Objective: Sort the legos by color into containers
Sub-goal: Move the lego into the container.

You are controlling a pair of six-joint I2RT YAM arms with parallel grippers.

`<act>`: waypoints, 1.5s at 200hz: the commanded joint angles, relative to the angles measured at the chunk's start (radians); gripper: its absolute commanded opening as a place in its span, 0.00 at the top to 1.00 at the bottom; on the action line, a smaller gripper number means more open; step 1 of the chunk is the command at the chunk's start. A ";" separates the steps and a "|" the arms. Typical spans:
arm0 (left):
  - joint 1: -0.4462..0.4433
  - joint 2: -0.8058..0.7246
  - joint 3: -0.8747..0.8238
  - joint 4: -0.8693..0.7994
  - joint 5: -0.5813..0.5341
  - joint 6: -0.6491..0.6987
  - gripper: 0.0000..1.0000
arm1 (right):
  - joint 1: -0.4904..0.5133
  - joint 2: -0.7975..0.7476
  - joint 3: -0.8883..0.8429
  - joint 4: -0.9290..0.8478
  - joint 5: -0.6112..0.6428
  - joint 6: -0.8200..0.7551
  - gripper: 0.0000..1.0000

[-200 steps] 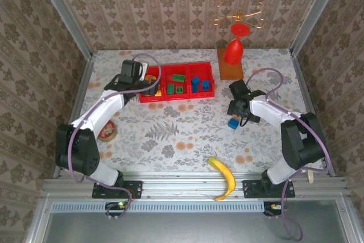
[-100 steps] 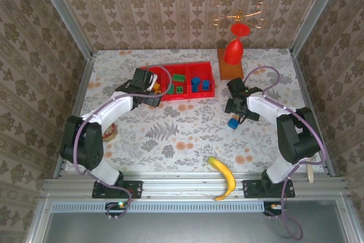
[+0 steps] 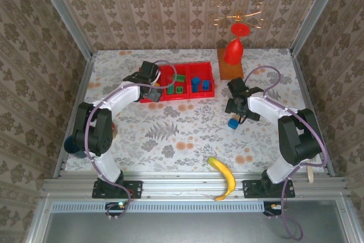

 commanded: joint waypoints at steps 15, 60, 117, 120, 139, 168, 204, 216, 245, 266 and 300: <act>-0.012 0.030 0.040 -0.060 -0.038 0.025 0.00 | -0.004 -0.022 0.020 -0.035 0.024 -0.002 0.00; -0.013 0.048 0.045 -0.055 -0.035 0.026 0.00 | -0.004 -0.020 0.020 -0.033 0.023 0.001 0.00; -0.012 0.080 0.074 -0.051 -0.049 0.022 0.00 | -0.003 -0.036 0.013 -0.032 0.026 0.001 0.00; -0.012 0.082 0.075 -0.051 -0.049 0.023 0.00 | -0.004 -0.036 0.014 -0.032 0.027 0.001 0.00; -0.010 0.097 0.084 -0.049 -0.053 0.024 0.00 | -0.003 -0.038 0.013 -0.032 0.027 0.000 0.00; -0.009 0.110 0.099 -0.053 -0.066 0.021 0.00 | -0.004 -0.041 0.012 -0.032 0.027 0.001 0.00; -0.004 0.108 0.099 -0.045 -0.073 0.012 0.00 | -0.004 -0.047 0.007 -0.024 0.024 0.002 0.00; 0.001 0.107 0.100 -0.042 -0.073 0.006 0.00 | -0.004 -0.046 0.007 -0.023 0.024 0.002 0.00; 0.009 0.118 0.101 -0.037 -0.068 0.004 0.00 | -0.004 -0.046 0.005 -0.023 0.025 0.002 0.00; 0.014 0.131 0.106 -0.034 -0.064 0.001 0.00 | -0.003 -0.054 0.003 -0.023 0.025 0.002 0.00; 0.019 0.149 0.112 -0.025 -0.069 -0.005 0.00 | -0.003 -0.063 -0.003 -0.023 0.026 0.002 0.00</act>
